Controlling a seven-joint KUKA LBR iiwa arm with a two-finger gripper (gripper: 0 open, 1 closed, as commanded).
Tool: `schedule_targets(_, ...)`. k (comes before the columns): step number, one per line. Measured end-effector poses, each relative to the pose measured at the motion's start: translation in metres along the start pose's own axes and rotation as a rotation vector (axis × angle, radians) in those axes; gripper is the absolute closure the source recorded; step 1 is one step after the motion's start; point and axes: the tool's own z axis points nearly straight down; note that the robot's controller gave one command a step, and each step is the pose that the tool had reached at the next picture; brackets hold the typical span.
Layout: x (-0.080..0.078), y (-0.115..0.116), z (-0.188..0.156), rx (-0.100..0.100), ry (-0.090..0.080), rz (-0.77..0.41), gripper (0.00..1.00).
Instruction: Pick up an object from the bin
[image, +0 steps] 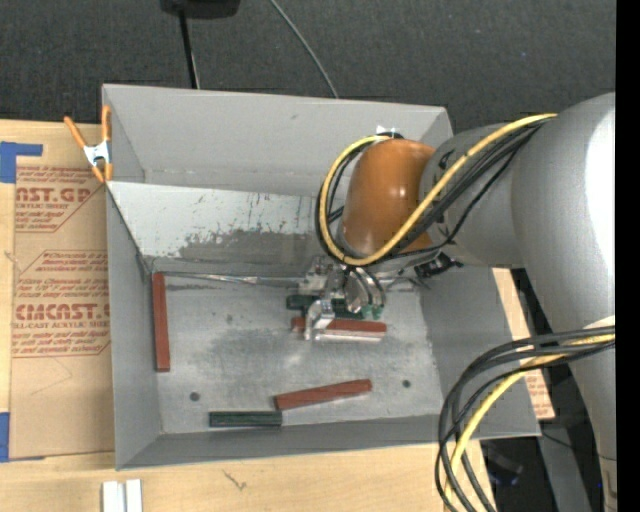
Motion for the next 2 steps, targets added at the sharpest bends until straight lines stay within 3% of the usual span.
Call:
schedule_targets(1, 0.000, 0.000, 0.000, 0.000, 0.000, 0.000, 1.00)
schedule_targets(2, 0.035, 0.037, -0.138, 0.005, 0.021, 0.004, 1.00)
